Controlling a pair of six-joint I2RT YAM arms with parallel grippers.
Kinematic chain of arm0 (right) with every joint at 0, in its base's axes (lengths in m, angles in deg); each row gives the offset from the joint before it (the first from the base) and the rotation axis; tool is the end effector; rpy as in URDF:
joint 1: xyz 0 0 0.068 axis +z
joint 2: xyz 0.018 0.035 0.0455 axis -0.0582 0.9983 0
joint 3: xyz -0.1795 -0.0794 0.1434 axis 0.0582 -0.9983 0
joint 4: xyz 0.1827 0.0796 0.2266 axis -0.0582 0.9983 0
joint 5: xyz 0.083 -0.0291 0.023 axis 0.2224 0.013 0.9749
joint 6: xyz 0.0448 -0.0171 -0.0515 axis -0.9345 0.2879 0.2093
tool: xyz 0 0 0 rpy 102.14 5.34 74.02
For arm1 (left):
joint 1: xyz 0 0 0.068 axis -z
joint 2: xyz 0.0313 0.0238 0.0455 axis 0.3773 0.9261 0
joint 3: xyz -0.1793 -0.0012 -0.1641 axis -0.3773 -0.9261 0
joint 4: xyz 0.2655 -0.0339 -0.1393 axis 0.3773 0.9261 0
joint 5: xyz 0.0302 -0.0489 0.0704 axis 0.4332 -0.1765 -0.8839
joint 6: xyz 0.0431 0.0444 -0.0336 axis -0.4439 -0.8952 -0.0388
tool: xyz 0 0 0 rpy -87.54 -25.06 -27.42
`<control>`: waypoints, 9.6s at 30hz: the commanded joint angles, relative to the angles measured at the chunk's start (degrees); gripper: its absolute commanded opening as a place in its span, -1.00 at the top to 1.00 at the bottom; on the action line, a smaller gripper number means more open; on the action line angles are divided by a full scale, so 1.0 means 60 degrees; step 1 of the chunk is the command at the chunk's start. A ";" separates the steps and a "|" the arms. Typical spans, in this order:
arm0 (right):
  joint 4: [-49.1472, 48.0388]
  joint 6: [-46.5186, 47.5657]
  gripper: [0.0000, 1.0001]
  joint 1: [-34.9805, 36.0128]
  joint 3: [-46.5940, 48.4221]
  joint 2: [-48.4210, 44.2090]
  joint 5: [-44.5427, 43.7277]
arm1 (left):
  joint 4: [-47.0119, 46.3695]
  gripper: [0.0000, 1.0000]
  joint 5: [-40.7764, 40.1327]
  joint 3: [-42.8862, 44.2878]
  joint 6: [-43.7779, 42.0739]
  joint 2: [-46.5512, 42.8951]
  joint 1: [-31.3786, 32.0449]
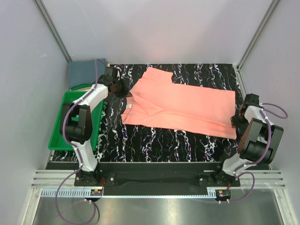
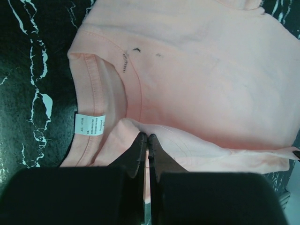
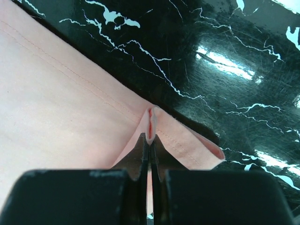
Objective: Fold and stack the t-shirts
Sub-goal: Fold the tshirt
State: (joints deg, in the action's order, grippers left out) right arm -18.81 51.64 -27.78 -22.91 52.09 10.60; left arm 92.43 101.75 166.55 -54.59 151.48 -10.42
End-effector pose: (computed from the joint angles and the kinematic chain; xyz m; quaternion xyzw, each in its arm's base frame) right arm 0.3004 -0.1468 0.1025 0.5161 0.8333 -0.0596 0.1890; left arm 0.4442 -0.1091 0.1713 -0.1198 0.9220 -0.2543 0.2664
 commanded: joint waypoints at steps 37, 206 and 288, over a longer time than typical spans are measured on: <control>0.0093 0.0017 0.28 -0.0071 0.0669 -0.0650 0.0597 | 0.0598 1.00 -0.0512 0.1015 -0.0291 0.0697 -0.0010; -0.3642 0.5715 1.00 1.1282 0.5472 0.4886 -0.1760 | 0.0745 0.07 0.2609 -0.2720 -0.0379 -0.3346 -0.1475; -0.3511 0.6667 1.00 1.0168 0.6528 0.5691 -0.3167 | 0.0715 0.05 0.2741 -0.2793 -0.0453 -0.3200 -0.1489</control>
State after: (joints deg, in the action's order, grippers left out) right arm -38.57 93.08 33.18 13.16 85.99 -6.47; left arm 98.27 116.37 149.94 -57.21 132.55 -19.12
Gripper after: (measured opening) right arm 0.012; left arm 0.472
